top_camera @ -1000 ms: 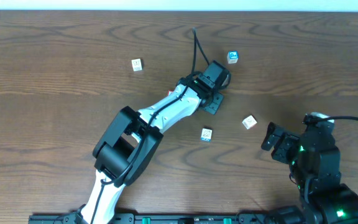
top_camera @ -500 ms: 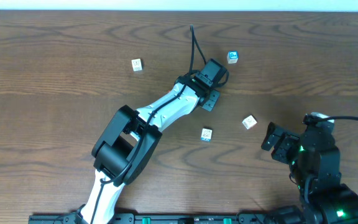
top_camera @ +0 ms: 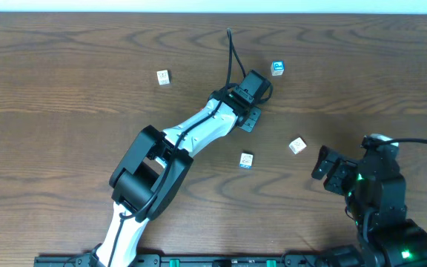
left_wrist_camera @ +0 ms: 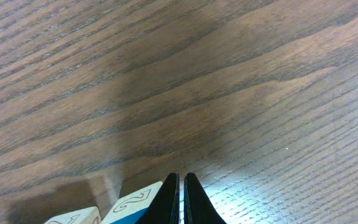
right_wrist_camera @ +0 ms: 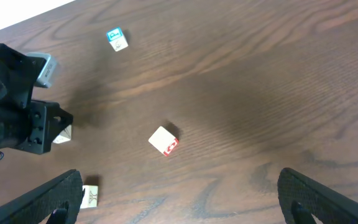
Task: Spell out Ai2
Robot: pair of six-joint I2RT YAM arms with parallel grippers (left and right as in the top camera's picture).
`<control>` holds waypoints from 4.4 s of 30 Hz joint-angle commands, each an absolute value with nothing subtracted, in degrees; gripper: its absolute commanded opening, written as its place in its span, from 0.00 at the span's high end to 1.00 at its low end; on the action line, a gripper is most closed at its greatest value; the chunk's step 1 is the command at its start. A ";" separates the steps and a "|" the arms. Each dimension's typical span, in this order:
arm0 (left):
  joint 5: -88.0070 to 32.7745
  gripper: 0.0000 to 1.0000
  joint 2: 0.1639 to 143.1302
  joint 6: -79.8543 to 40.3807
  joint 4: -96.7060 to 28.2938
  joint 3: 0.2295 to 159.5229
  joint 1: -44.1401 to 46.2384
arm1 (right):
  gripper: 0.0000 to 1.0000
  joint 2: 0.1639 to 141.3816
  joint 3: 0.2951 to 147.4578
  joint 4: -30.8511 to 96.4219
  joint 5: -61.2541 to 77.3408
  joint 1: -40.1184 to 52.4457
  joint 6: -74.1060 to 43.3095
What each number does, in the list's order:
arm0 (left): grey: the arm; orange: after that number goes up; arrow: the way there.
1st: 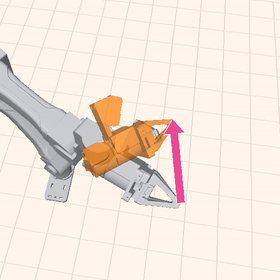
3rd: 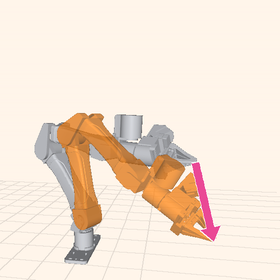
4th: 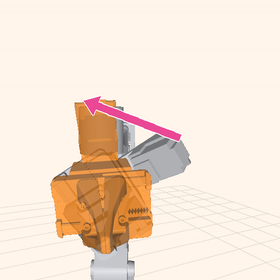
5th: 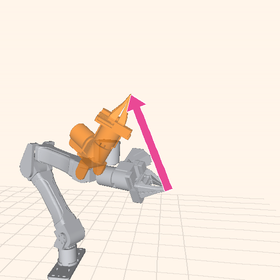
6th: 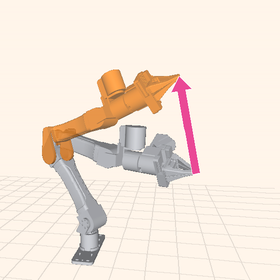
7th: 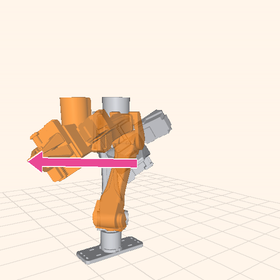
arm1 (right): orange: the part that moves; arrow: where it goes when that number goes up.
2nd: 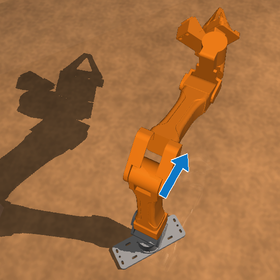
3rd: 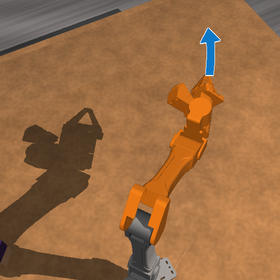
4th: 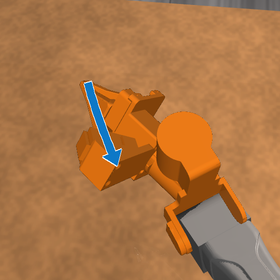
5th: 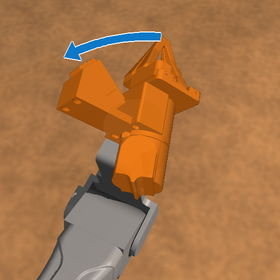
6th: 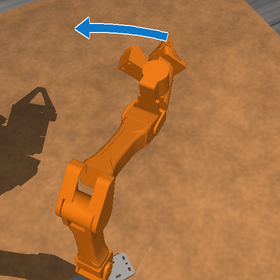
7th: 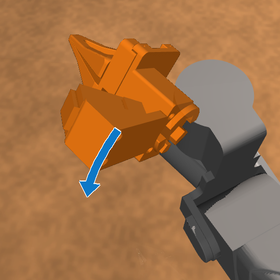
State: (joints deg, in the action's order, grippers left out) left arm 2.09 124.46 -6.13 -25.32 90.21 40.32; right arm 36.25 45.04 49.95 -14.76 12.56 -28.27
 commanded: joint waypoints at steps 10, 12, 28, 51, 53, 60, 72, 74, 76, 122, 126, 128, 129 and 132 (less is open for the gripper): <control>4.86 0.94 125.16 -5.74 -26.46 90.00 40.01 | 0.01 36.01 44.77 49.98 -14.94 11.64 -29.12; 4.84 0.94 125.16 -5.72 -27.11 90.00 40.01 | 0.01 35.99 44.77 49.98 -14.96 11.64 -29.12; 1.45 0.94 125.14 -3.70 -29.82 90.00 40.14 | 0.01 36.01 44.77 49.98 -14.94 11.64 -29.12; 3.57 0.94 125.14 -2.79 -28.86 90.00 40.14 | 0.01 35.99 44.77 49.95 -14.94 11.64 -29.12; 4.56 0.94 125.14 -2.79 -28.71 90.00 40.12 | 0.01 36.01 44.77 49.98 -14.94 11.64 -29.12; 4.93 0.94 125.14 -2.76 -28.73 90.00 40.12 | 0.01 36.01 44.77 49.98 -14.94 11.64 -29.12; 6.63 0.94 125.14 -2.74 -28.01 90.00 40.07 | 0.01 36.01 44.77 49.98 -14.94 11.64 -29.12; 6.66 0.94 125.14 -2.74 -27.97 90.00 40.07 | 0.01 36.01 44.77 49.95 -14.94 11.64 -29.12; 6.66 0.94 125.14 -2.74 -27.66 90.00 40.07 | 0.01 36.01 44.77 49.98 -14.94 11.64 -29.10; -7.35 0.94 119.15 -7.94 -34.61 86.00 21.54 | 0.01 36.01 44.77 49.95 -14.94 11.64 -29.10; -7.33 0.94 119.15 -8.25 -34.39 84.93 22.17 | 0.01 36.01 44.77 49.98 -14.94 11.64 -29.12; -7.33 0.94 119.15 -8.43 -34.20 84.68 22.57 | 0.01 36.01 44.77 49.98 -14.94 11.64 -29.10; -7.33 0.94 119.15 -8.45 -34.02 84.58 22.70 | 0.01 36.01 44.77 49.95 -14.94 11.64 -29.12; -7.29 0.94 119.15 -8.64 -33.61 84.42 23.22 | 0.01 36.01 44.77 49.98 -14.94 11.64 -29.12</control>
